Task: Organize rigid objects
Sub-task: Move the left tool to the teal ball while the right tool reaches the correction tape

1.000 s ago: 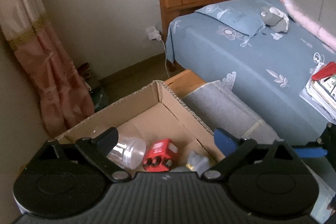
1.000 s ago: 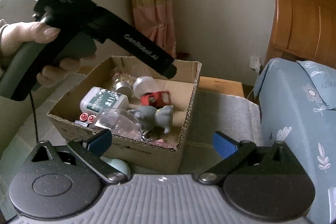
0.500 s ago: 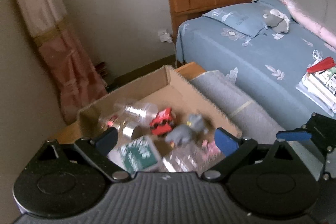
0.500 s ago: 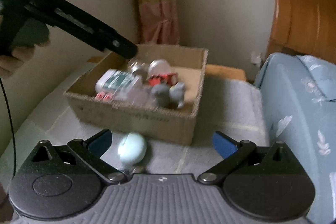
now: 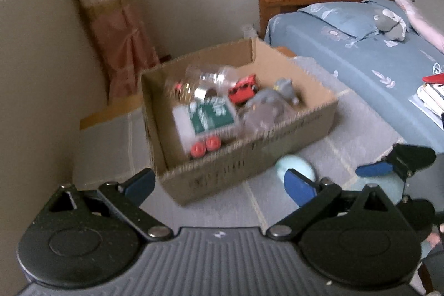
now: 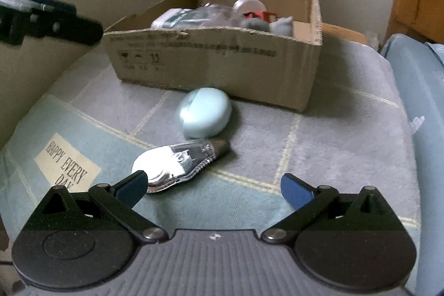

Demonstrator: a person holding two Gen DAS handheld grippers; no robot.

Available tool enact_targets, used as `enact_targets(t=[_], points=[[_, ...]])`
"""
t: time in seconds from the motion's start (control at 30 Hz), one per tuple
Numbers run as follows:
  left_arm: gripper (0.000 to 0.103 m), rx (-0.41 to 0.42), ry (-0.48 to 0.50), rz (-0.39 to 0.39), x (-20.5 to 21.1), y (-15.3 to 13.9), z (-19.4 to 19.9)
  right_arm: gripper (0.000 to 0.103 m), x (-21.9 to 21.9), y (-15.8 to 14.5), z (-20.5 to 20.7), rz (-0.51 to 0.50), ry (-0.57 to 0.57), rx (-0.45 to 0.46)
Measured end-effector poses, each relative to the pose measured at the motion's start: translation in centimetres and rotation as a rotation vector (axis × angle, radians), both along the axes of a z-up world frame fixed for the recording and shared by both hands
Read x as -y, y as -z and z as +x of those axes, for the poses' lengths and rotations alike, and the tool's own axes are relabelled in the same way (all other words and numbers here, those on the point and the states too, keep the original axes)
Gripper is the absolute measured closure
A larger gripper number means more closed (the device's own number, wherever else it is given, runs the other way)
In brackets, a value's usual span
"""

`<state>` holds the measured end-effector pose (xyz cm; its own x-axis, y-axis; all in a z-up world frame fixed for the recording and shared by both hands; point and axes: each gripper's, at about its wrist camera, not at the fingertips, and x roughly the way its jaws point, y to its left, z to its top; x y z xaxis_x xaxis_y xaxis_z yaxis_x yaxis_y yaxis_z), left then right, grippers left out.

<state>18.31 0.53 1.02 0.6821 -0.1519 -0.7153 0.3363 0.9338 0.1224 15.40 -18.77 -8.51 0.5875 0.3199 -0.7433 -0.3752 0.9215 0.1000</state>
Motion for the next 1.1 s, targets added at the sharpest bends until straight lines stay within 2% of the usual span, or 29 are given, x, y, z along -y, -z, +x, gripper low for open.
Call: enact_targets(t=[0.33,0.53,0.9,1.1], points=[[0.004,-0.006,-0.056,-0.077,-1.9,1.8,-1.9,0.0,-1.4,0.1,1.8,0.017,-0.12,0.017],[0.004,-0.012,-0.061,-0.091,-2.3,2.7,-2.2,0.0,-3.4,0.6,1.7,-0.086,-0.197,0.063],[0.004,-0.017,-0.064,-0.108,-3.5,3.3,-2.9,0.0,-4.5,0.6,0.9,-0.113,-0.123,0.054],[0.004,-0.022,-0.068,-0.115,-4.3,3.6,-3.1,0.0,-6.5,0.6,-0.6,-0.122,-0.134,0.034]])
